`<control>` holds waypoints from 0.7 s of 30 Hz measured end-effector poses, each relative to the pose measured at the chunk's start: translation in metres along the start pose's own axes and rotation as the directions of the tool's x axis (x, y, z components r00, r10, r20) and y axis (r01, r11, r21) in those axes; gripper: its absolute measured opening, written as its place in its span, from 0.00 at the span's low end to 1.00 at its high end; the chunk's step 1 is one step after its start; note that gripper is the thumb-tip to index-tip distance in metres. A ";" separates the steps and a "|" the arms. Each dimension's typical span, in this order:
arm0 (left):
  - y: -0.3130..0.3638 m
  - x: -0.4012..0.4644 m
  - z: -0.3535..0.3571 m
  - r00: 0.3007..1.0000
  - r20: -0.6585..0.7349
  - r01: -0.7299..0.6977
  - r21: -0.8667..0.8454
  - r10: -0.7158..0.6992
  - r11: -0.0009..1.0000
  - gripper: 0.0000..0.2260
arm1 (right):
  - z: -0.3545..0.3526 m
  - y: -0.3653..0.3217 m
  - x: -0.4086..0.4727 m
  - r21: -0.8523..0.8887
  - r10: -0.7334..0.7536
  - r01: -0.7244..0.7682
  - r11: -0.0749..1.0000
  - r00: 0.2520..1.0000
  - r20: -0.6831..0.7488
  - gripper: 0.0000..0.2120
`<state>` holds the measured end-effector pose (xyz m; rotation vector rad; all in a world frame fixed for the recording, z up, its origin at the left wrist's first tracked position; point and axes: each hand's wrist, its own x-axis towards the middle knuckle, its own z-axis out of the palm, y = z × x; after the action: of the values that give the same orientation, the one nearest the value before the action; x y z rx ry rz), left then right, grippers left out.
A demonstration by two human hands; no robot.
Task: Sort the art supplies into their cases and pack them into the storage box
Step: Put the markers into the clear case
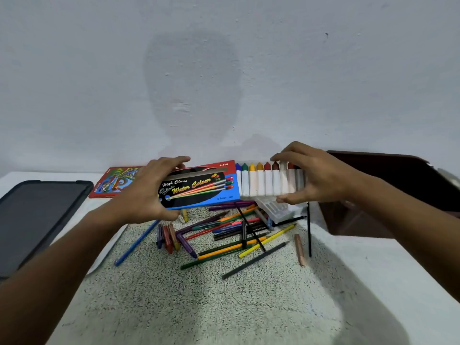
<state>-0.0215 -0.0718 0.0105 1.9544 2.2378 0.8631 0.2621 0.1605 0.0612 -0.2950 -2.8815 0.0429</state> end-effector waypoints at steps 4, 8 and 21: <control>0.015 0.004 0.006 0.995 -0.047 -0.086 0.051 0.089 0.995 0.45 | -0.005 0.006 -0.004 0.026 -0.035 0.035 0.999 0.999 -0.006 0.42; 0.029 0.009 0.015 0.989 -0.076 -0.121 0.049 0.125 0.991 0.44 | -0.007 0.003 -0.002 0.049 -0.063 0.064 0.997 0.998 -0.026 0.42; 0.023 0.006 0.020 0.989 -0.145 -0.031 0.012 0.032 0.999 0.46 | 0.009 0.003 -0.004 0.095 0.340 -0.335 0.937 0.940 -0.036 0.51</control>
<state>0.0058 -0.0573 0.0055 1.9970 2.2974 1.0325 0.2649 0.1628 0.0517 -0.7589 -2.7340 0.2188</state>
